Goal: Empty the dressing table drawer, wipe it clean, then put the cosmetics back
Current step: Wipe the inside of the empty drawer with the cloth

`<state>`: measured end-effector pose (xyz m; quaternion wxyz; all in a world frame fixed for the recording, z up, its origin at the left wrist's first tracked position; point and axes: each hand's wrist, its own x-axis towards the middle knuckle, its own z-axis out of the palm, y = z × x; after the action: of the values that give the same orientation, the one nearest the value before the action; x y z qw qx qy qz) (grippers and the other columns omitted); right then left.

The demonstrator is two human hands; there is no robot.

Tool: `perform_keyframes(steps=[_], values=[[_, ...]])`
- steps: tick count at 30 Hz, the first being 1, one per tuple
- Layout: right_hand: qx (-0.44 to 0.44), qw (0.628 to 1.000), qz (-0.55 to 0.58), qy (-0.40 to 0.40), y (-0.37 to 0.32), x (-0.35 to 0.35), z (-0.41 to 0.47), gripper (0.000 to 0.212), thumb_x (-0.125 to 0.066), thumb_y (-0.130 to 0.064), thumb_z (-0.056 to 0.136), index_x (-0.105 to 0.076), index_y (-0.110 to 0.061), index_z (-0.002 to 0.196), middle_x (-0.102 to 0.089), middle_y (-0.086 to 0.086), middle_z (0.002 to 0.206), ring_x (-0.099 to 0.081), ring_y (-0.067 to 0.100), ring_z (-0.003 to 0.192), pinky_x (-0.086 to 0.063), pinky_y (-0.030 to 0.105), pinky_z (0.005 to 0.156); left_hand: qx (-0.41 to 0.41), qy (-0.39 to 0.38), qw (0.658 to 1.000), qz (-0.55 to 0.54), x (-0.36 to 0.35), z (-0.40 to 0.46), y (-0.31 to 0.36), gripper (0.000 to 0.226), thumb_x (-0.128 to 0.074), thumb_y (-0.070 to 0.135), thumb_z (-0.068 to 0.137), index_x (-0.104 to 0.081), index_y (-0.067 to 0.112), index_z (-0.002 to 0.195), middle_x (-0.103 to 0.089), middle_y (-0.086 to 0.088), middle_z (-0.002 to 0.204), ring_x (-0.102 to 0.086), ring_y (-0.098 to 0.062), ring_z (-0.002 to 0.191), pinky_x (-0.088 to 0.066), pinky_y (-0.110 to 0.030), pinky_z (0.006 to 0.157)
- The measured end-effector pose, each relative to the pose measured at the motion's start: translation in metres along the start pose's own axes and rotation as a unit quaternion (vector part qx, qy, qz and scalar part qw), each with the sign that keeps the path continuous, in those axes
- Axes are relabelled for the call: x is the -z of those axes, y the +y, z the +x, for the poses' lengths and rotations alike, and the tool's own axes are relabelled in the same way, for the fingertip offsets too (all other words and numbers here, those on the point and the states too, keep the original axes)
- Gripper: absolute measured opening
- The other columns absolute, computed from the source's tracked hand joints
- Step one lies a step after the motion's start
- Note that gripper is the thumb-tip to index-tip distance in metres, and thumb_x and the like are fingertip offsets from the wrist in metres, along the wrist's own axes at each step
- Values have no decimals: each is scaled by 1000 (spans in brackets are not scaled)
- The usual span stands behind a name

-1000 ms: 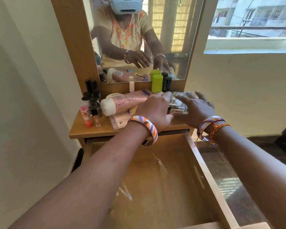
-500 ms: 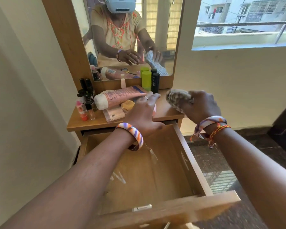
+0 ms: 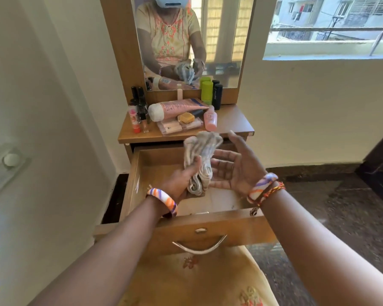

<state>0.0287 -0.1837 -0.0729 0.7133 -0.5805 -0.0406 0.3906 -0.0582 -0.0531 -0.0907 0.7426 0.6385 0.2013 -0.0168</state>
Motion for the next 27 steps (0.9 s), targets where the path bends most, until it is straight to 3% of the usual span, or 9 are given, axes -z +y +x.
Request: perform_keyframes(steps=[3,6,9,11,13,14,18,23,27], values=[[23,991,-131,-20,25,-10,-4,47,-59,-55,80,-62,-21,112,-67,6,109,-63,23,100,-55,42,82,35,14,999,-8,5,-5,-6,63,-34,59,90,-49,14,132,-61,-12,126,-60,-28,112,-50,-43,95],[71,979,-191,-15,34,-21,-7,29,-67,-27,83,-59,-19,109,-64,11,116,-62,27,107,-53,46,91,40,44,994,87,9,-10,-6,73,-33,66,87,-46,15,137,-56,-4,130,-53,-27,122,-39,-41,108],[77,982,-171,2,38,-22,-5,35,-69,-11,82,-59,-4,115,-64,20,116,-64,32,104,-52,49,92,65,76,992,73,12,-11,-11,79,-52,67,78,-53,8,130,-59,-11,129,-56,-29,118,-40,-43,108],[66,984,-160,50,40,-19,-1,31,-65,-5,85,-59,-1,115,-63,22,115,-63,32,101,-53,50,88,58,105,993,-4,13,-9,-14,69,-68,48,76,-55,3,126,-63,-13,122,-64,-26,102,-49,-41,96],[44,987,-135,76,40,-15,2,34,-62,-2,87,-56,2,120,-61,22,115,-62,34,102,-55,48,82,56,146,986,-64,15,-5,-17,47,-67,17,84,-54,-3,124,-63,-17,115,-65,-25,86,-55,-34,76],[35,988,-129,77,41,-15,3,36,-62,-2,87,-55,1,121,-61,21,116,-62,34,103,-55,46,80,68,180,979,-64,18,-3,-19,45,-65,9,84,-52,-5,125,-62,-19,116,-65,-29,89,-54,-34,73],[28,990,-113,83,43,-15,5,33,-63,-10,88,-56,-1,118,-61,20,114,-62,33,102,-56,47,80,114,240,963,-44,28,3,-23,47,-62,3,84,-48,-6,128,-55,-24,127,-56,-40,114,-52,-45,78],[33,988,-94,119,42,-17,8,8,-61,-13,89,-58,-9,94,-60,19,110,-63,33,97,-56,48,77,64,269,960,-44,28,2,-20,50,-52,9,93,-38,4,141,-49,-18,138,-50,-35,125,-37,-47,108],[66,972,-152,168,45,-14,13,64,-64,3,82,-38,-9,139,-44,15,140,-49,33,125,-48,46,99,45,276,960,-29,24,-4,-17,41,-43,16,98,-42,6,138,-50,-14,136,-50,-33,124,-40,-39,105]])
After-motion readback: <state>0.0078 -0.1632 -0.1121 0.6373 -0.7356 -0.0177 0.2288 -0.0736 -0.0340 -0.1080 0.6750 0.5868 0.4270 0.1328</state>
